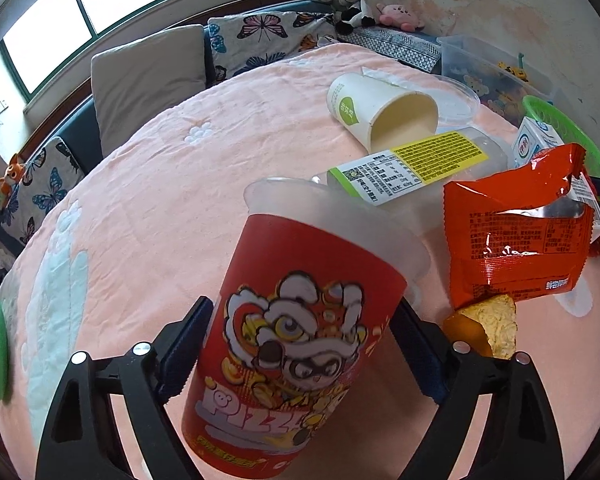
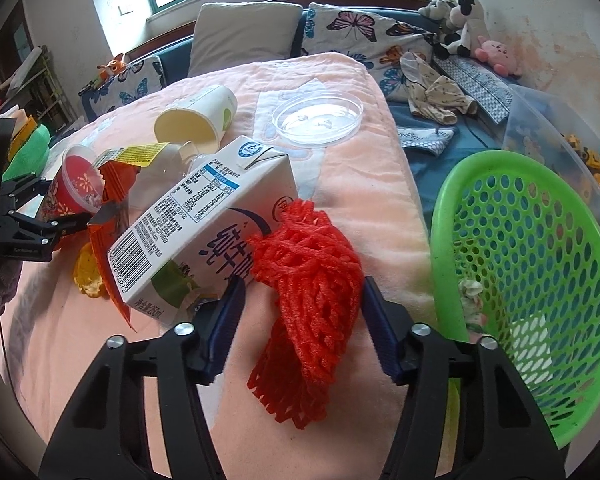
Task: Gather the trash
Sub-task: 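Grasp the red mesh net with the right tool while the left tool grasps the red Pizza cup, then carry net and Pizza cup over the green basket and open both tools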
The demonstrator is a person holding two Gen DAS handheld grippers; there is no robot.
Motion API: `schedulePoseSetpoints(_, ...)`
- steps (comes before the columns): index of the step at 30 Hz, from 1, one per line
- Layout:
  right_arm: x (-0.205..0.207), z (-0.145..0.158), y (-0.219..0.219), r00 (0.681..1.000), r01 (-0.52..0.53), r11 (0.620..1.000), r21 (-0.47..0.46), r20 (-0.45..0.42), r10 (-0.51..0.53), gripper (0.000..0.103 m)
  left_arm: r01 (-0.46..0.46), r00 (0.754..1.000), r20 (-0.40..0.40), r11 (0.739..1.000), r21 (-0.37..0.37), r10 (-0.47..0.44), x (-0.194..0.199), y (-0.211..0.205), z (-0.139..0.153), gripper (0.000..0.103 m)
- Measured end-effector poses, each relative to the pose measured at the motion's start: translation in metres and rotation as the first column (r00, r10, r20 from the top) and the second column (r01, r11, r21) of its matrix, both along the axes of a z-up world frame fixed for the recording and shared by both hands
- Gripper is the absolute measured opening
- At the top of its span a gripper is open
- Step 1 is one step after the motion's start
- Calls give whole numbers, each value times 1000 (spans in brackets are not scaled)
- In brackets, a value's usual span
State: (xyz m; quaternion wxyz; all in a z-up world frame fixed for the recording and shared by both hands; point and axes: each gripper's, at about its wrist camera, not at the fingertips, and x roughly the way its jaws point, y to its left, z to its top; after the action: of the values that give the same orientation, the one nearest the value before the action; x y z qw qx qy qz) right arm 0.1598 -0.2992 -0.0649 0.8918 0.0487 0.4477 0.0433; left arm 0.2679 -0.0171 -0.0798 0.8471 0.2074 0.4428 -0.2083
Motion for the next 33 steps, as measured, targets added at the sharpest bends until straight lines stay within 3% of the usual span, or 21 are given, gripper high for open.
schedulePoseSetpoints(8, -12, 6, -4, 1000, 10, 1000, 5, 22, -11, 38, -27, 999, 17, 999, -30, 27, -16, 3, 11, 74)
schedulePoseSetpoints(23, -52, 42, -26, 991, 65, 997, 28, 115, -68, 38, -41, 998, 45, 991, -128, 47, -66, 15, 56, 72)
schedulePoseSetpoints(33, -66, 46, -90, 969, 211, 977, -10, 131, -208, 38, 81, 994, 88, 976, -200, -65, -101, -39, 96, 72)
